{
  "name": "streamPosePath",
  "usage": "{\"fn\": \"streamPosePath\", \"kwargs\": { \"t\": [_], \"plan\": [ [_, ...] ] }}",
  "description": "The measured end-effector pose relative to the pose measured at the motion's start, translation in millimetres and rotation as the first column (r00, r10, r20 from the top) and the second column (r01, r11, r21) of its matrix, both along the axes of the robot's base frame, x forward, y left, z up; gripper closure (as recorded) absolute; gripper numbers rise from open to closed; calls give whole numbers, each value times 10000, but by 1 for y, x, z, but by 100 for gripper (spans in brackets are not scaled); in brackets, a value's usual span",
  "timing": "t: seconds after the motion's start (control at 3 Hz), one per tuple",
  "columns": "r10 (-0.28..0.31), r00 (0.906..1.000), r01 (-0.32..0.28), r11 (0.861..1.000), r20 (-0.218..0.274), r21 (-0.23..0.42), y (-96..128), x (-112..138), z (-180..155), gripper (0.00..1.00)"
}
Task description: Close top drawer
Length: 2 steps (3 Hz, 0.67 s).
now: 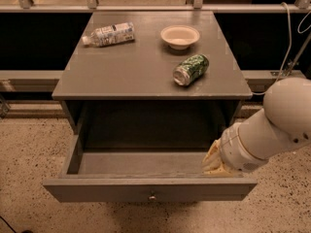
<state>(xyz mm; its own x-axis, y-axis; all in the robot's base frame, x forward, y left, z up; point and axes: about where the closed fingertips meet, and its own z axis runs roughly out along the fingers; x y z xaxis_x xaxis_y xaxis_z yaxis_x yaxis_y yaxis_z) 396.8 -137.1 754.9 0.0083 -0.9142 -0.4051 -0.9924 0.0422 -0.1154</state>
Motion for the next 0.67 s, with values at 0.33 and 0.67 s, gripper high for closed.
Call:
{"fn": "streamPosePath", "kwargs": {
  "t": [0.33,0.67],
  "plan": [
    [400,9985,-419,9976,364,548,6,-6,-10,95],
    [1111,9908,-1145,9926,779,408,7,-9,-10,100]
  ]
}}
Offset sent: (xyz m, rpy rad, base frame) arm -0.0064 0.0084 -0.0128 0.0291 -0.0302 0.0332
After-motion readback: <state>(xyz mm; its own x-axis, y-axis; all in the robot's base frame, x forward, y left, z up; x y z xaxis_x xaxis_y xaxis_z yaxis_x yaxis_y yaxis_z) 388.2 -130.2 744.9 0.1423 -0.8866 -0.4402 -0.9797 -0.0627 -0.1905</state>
